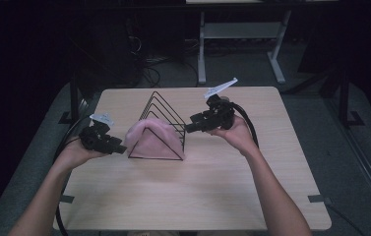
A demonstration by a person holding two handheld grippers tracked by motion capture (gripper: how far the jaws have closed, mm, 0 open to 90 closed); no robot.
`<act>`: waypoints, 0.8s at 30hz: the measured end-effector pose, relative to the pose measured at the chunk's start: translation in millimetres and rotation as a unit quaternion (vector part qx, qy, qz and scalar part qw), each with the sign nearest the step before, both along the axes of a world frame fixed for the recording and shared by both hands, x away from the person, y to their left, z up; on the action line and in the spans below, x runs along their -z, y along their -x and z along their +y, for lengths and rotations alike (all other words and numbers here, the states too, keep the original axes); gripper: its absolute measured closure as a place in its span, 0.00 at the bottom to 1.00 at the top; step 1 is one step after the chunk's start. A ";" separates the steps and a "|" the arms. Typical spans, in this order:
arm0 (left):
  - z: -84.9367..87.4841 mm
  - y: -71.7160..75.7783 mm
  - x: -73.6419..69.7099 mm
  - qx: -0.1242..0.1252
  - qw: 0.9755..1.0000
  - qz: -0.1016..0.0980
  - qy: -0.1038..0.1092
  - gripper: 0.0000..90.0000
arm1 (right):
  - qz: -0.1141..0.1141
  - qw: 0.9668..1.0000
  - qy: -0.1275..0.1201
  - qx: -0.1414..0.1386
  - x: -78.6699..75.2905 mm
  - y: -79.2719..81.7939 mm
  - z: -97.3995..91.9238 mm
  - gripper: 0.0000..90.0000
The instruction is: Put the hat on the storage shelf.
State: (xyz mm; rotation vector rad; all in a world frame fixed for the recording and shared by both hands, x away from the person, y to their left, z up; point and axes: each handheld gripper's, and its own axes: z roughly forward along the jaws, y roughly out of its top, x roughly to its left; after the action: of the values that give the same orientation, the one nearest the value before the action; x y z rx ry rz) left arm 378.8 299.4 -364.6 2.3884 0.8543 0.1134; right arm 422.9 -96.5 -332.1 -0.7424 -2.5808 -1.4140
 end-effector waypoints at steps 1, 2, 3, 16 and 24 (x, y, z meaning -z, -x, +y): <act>0.5 0.5 -0.2 0.001 1.000 -0.002 -0.002 0.58 | 0.002 1.000 0.001 0.004 0.4 0.4 -3.9 0.43; 0.0 1.7 0.3 -0.005 1.000 -0.003 0.002 0.56 | 0.004 1.000 0.002 0.006 1.1 0.6 -7.9 0.43; 0.7 1.9 0.2 -0.001 1.000 -0.004 -0.002 0.55 | 0.006 1.000 0.001 0.010 1.7 1.4 -11.8 0.43; 3.3 7.1 -0.3 -0.013 1.000 -0.012 0.006 0.45 | 0.008 0.999 -0.004 0.048 6.9 9.0 -50.4 0.40; 4.9 10.4 4.4 -0.020 1.000 -0.009 0.008 0.42 | 0.015 0.998 0.003 0.067 13.1 14.6 -71.9 0.39</act>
State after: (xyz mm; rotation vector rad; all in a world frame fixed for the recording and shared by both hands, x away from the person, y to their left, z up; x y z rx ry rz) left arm 368.4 304.3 -369.0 2.3536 0.8906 0.1435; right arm 408.3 -168.4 -345.2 -0.9461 -2.5557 -1.4191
